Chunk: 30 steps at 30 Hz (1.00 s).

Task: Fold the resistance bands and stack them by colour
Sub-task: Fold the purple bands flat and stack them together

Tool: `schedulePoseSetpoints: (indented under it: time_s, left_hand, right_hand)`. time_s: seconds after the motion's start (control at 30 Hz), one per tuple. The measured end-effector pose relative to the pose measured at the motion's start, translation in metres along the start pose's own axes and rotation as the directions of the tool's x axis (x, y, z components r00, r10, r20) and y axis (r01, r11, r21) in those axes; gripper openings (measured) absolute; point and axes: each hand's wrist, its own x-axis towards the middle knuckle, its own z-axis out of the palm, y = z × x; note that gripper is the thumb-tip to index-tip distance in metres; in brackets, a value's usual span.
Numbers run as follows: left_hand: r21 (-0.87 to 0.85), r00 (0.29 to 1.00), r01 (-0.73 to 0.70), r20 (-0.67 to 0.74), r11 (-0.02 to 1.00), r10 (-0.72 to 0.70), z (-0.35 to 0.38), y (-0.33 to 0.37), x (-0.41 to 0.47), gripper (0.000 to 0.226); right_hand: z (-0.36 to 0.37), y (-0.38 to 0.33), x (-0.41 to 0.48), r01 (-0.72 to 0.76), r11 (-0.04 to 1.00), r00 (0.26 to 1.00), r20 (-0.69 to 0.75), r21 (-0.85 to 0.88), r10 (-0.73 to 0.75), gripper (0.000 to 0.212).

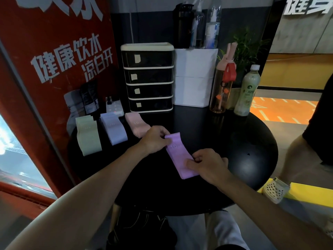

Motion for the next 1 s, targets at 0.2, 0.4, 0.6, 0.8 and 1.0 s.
schedulePoseSetpoints:
  time_s: [0.2, 0.4, 0.6, 0.8, 1.0]
  left_hand:
    - [0.202, 0.979, -0.054, 0.205, 0.978, 0.012, -0.007, 0.006, 0.008, 0.017]
    - [0.302, 0.961, -0.057, 0.275, 0.952, -0.029, -0.012, 0.015, 0.011, 0.024]
    - [0.194, 0.957, -0.112, 0.286, 0.975, 0.053, -0.013, 0.014, 0.009, 0.027]
    - [0.035, 0.954, -0.106, 0.284, 0.994, 0.092, -0.016, 0.013, 0.000, 0.026]
    - [-0.079, 0.959, -0.103, 0.258, 0.992, 0.120, -0.022, 0.016, -0.008, 0.025]
  right_hand:
    - [0.000, -0.001, 0.003, -0.031, 0.999, 1.000, -0.006, -0.016, 0.031, 0.040]
    - [-0.002, -0.007, 0.004, -0.069, 0.998, 0.996, 0.055, -0.010, 0.069, 0.034]
    - [-0.001, -0.007, 0.005, 0.005, 1.000, 1.000, 0.028, 0.028, -0.006, 0.028]
    - [0.000, -0.009, 0.008, -0.027, 0.999, 0.994, 0.109, 0.034, 0.023, 0.030]
    - [0.001, -0.006, 0.007, -0.045, 0.996, 0.983, 0.182, 0.082, 0.030, 0.023]
